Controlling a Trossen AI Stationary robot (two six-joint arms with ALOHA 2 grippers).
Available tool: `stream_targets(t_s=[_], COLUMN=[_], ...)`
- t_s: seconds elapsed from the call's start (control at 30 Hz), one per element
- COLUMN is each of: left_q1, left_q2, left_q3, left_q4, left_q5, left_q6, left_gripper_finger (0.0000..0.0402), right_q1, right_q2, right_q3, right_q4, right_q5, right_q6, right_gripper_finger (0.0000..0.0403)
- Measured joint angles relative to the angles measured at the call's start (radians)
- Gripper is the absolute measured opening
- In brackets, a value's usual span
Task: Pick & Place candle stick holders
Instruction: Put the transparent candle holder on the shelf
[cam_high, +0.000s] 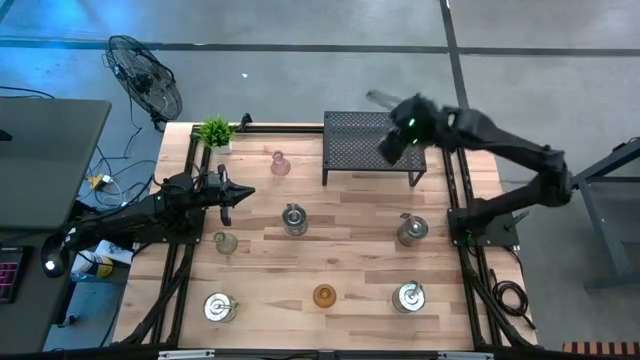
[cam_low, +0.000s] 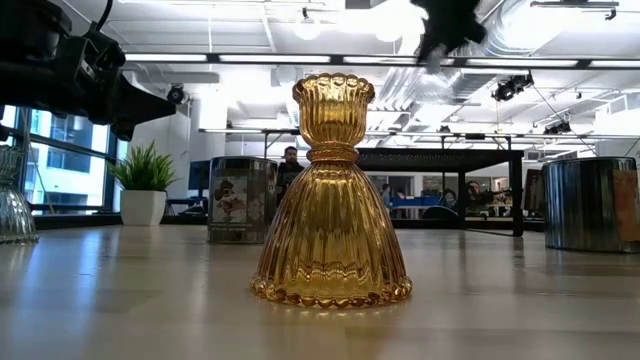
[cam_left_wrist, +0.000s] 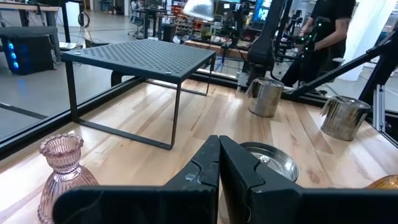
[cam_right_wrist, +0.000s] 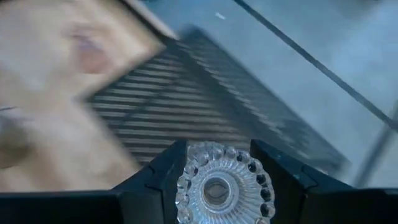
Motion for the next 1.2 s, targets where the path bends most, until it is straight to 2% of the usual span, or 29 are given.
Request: stream_targets(t_s=[0.2, 0.4, 0.73, 1.2], left_q1=[0.000, 0.000, 0.000, 0.000], left_q2=[0.000, 0.000, 0.000, 0.000], left_q3=[0.000, 0.000, 0.000, 0.000], left_q4=[0.000, 0.000, 0.000, 0.000], left_q5=[-0.001, -0.010, -0.011, -0.013], left_q6=[0.014, 0.019, 0.024, 0.026], left_gripper_finger=[0.0001, 0.0001, 0.0001, 0.0001], right_q1=[-0.308, -0.468, -0.573, -0.604], right_q2=[-0.048, -0.005, 0.078, 0.108], right_q3=[-0.149, -0.232, -0.237, -0.236], right_q4=[0.191, 0.312, 0.373, 0.393], right_q5=[-0.166, -0.288, -0.320, -0.321], right_q6=[-0.134, -0.190, -0.283, -0.318], right_gripper_finger=[0.0155, 0.0155, 0.0156, 0.0157])
